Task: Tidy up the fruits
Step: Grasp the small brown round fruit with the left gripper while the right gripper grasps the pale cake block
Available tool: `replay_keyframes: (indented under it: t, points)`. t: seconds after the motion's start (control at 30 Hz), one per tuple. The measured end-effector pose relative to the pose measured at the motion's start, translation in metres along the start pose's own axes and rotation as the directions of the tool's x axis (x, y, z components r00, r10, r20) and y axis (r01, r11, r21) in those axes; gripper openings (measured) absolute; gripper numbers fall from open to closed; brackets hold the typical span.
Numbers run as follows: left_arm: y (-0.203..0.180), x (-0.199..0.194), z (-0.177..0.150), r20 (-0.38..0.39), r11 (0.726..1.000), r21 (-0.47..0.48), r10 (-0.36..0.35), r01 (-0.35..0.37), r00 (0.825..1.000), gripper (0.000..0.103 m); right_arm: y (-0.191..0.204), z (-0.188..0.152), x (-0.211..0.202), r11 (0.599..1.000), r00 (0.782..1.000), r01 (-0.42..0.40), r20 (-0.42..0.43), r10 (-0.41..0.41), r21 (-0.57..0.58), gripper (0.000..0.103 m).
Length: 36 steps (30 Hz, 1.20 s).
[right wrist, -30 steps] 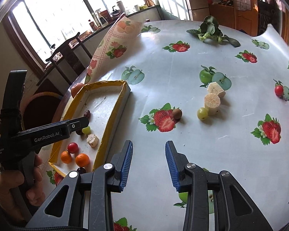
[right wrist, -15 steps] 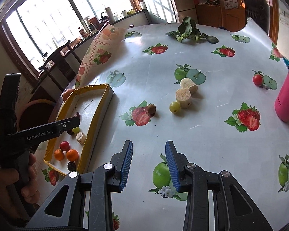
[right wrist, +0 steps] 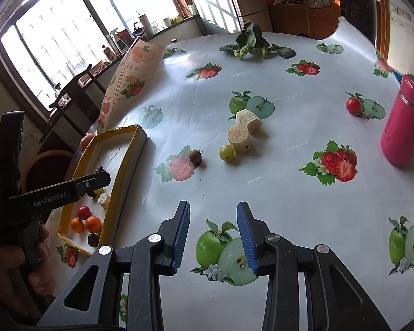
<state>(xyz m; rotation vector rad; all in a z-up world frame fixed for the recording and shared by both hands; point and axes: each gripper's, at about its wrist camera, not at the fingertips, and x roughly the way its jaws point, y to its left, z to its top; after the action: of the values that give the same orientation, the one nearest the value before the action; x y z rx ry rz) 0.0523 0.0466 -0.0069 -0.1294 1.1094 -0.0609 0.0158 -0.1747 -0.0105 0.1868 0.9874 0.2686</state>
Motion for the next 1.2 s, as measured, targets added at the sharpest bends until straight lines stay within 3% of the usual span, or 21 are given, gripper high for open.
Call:
replay_keyframes:
  t: [0.33, 0.77, 1.07, 1.2]
  points:
    - [-0.028, 0.049, 0.017, -0.065, 0.999, 0.035, -0.031, 0.034, 0.997, 0.055, -0.021, 0.036, 0.042, 0.998, 0.999, 0.035, -0.022, -0.034, 0.053, 0.038]
    - [-0.042, 0.117, 0.045, -0.141, 0.995, 0.041, -0.082, 0.088, 0.987, 0.055, -0.041, 0.123, 0.122, 0.992, 0.995, 0.094, -0.046, -0.09, 0.083, 0.04]
    - [-0.062, 0.132, 0.052, -0.125, 0.989, 0.108, -0.09, 0.104, 0.988, 0.055, -0.048, 0.13, 0.163, 0.991, 0.99, 0.116, -0.085, -0.109, 0.074, 0.044]
    - [-0.071, 0.133, 0.049, -0.109, 0.982, 0.159, -0.084, 0.101, 0.99, 0.037, -0.048, 0.127, 0.171, 0.992, 0.99, 0.099, -0.11, -0.091, 0.076, 0.043]
